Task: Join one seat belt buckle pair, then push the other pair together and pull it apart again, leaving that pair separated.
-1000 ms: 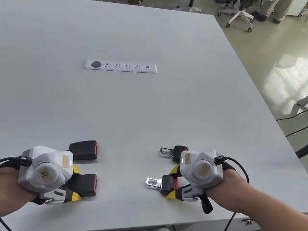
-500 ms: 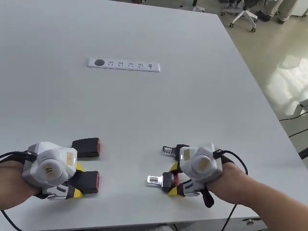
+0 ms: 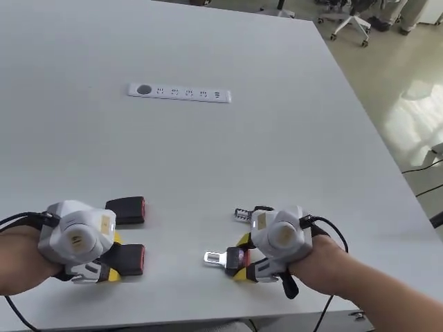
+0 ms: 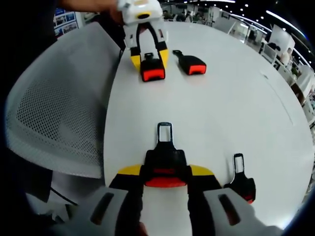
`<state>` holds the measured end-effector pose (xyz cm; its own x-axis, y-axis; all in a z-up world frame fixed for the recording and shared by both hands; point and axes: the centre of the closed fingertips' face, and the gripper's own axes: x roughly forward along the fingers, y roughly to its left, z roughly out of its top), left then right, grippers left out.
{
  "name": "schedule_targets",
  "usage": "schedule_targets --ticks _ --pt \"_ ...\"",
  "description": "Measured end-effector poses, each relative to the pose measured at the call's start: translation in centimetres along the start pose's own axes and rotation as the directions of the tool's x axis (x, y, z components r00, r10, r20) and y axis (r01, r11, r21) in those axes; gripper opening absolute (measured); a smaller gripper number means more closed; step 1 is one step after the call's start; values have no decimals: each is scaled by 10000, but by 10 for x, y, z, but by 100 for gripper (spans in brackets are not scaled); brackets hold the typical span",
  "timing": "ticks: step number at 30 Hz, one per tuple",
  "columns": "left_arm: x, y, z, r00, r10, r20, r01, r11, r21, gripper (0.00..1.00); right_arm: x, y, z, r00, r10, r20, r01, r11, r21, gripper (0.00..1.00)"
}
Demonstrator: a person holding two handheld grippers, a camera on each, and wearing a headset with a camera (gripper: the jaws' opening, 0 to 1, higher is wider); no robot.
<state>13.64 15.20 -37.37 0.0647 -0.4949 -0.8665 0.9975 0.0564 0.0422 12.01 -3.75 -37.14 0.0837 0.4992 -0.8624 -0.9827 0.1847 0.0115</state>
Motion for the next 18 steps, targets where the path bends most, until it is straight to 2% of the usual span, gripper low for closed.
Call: schedule_targets --ticks 8,18 --pt "1 0 0 10000 -44 -90 45 10000 65 34 13 7 23 9997 145 208 -140 9996 -240 34" --pt "0 0 0 9999 -18 -142 19 10000 46 34 23 9 39 9991 238 343 -225 9991 -371 34"
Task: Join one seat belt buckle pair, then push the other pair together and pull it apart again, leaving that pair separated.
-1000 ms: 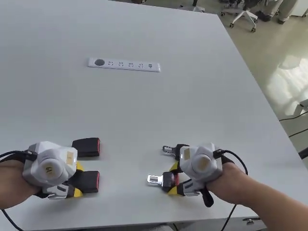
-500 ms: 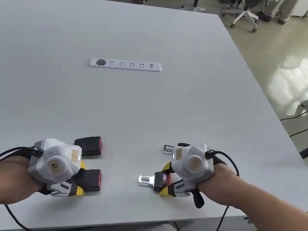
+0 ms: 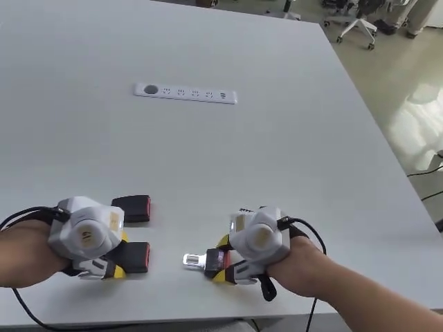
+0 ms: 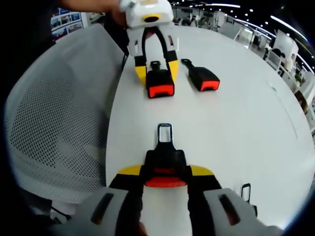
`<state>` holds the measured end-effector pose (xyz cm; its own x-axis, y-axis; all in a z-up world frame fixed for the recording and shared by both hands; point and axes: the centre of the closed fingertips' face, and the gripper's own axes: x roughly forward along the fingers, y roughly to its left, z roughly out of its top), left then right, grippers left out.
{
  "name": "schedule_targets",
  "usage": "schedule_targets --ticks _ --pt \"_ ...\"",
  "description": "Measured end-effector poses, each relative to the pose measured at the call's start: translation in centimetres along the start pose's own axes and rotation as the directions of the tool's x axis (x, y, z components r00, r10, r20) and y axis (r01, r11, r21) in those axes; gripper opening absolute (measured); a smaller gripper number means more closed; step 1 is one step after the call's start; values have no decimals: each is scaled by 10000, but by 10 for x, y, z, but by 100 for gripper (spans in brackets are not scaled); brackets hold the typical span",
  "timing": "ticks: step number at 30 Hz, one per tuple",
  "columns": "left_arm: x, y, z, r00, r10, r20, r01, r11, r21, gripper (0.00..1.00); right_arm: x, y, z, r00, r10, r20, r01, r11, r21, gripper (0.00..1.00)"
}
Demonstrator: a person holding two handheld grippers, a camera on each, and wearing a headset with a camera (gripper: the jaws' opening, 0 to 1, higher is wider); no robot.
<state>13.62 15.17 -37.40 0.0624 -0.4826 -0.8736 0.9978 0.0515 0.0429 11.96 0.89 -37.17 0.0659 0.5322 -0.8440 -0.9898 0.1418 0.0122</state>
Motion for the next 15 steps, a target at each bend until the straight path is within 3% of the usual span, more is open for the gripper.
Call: schedule_targets --ticks 15 --pt "0 1 -2 10000 -76 -39 77 9999 92 34 22 3 36 9996 111 247 -106 9997 -227 34"
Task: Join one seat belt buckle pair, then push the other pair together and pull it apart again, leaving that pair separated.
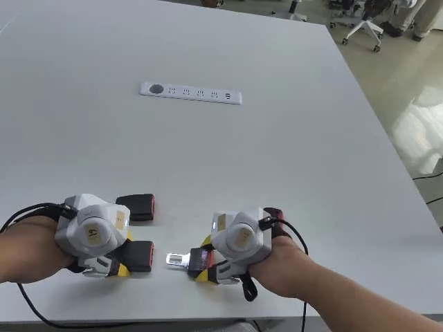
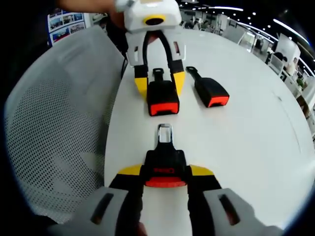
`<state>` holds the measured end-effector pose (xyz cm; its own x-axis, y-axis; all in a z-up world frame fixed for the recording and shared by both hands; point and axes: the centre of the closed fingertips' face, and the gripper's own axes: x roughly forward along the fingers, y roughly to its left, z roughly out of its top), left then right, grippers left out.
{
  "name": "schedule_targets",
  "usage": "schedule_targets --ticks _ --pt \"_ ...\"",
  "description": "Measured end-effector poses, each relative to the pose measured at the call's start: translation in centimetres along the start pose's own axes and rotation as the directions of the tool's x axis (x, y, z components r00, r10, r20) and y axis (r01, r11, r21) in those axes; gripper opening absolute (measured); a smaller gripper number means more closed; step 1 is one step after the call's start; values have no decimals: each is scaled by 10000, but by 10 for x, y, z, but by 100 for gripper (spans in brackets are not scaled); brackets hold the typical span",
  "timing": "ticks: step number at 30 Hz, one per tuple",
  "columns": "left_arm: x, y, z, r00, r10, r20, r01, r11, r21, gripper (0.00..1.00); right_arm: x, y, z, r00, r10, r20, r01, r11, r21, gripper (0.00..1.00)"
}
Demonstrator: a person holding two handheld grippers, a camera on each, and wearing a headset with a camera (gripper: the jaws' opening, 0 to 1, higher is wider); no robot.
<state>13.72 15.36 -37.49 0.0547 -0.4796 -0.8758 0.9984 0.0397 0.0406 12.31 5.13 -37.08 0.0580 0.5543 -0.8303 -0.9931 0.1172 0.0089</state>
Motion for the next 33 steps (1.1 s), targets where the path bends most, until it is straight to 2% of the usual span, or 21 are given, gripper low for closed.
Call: schedule_targets --ticks 14,22,33 --pt "-1 0 0 10000 0 28 0 10000 36 34 12 1 19 9999 127 27 -126 9998 -131 34" --pt "-1 -1 0 10000 -11 26 11 10000 51 34 12 0 18 9999 88 -50 -89 9998 -187 34" --pt "0 -1 0 10000 -80 -40 80 9999 112 34 14 0 23 9999 120 91 -117 9995 -305 34"
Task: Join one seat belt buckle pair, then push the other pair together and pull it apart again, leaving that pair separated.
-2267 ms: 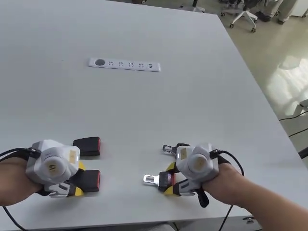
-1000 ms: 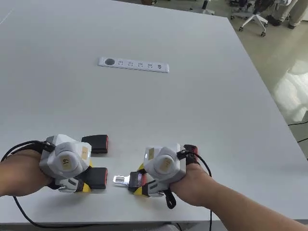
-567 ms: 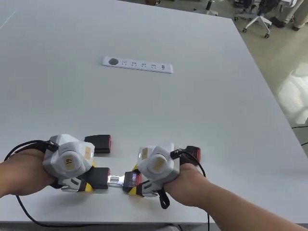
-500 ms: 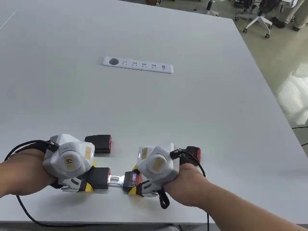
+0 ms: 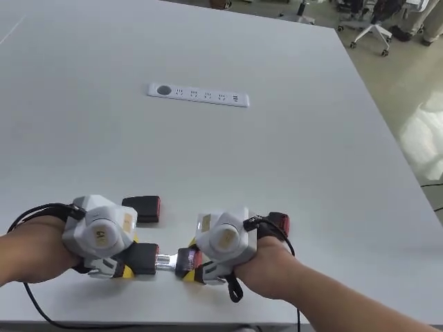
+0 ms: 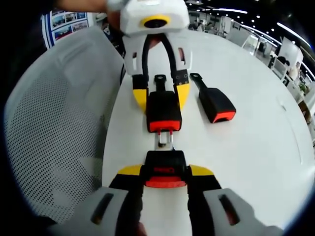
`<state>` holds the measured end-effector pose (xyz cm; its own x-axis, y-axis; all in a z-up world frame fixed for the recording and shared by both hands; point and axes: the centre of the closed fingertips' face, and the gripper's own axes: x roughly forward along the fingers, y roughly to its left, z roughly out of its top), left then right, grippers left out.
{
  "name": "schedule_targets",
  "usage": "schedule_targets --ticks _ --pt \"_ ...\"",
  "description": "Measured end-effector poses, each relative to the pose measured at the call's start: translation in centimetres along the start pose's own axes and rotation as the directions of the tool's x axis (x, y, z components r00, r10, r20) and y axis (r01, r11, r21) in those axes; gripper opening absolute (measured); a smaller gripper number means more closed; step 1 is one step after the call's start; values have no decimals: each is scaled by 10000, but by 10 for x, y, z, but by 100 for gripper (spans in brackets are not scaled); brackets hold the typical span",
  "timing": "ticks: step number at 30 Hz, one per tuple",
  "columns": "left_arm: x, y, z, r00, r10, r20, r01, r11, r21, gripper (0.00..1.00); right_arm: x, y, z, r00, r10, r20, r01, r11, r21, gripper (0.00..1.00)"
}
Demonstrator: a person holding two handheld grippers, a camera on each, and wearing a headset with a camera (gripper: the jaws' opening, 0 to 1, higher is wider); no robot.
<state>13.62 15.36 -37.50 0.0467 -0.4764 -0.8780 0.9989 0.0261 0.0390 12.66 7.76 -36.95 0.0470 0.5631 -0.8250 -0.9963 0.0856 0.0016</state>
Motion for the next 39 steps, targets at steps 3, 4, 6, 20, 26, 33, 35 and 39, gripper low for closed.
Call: schedule_targets --ticks 3,4,6,20,26,33,35,39 --pt "0 0 0 10000 -19 5 19 10000 -5 34 2 0 2 10000 -4 73 5 10000 -42 34" --pt "0 0 0 10000 -23 10 23 10000 -3 34 2 0 3 10000 -1 84 1 10000 -71 34" --pt "1 0 0 10000 -37 30 37 10000 -4 34 3 -1 4 9999 13 124 -12 10000 -99 34" --pt "1 0 2 9995 -277 117 276 9996 66 34 5 -2 7 9997 102 238 -98 9998 -170 33" --pt "1 0 2 9992 -345 188 344 9994 62 33 7 -2 11 9997 112 205 -107 9997 -216 32" --pt "1 -1 2 9991 -381 205 379 9992 86 33 11 0 18 9994 107 330 -100 9997 -230 32" --pt "1 0 2 9991 -381 209 379 9992 98 33 12 -1 21 9992 119 379 -110 9997 -235 31" --pt "1 0 2 9990 -400 177 399 9992 54 33 13 2 14 9996 258 -105 -256 9994 237 31"
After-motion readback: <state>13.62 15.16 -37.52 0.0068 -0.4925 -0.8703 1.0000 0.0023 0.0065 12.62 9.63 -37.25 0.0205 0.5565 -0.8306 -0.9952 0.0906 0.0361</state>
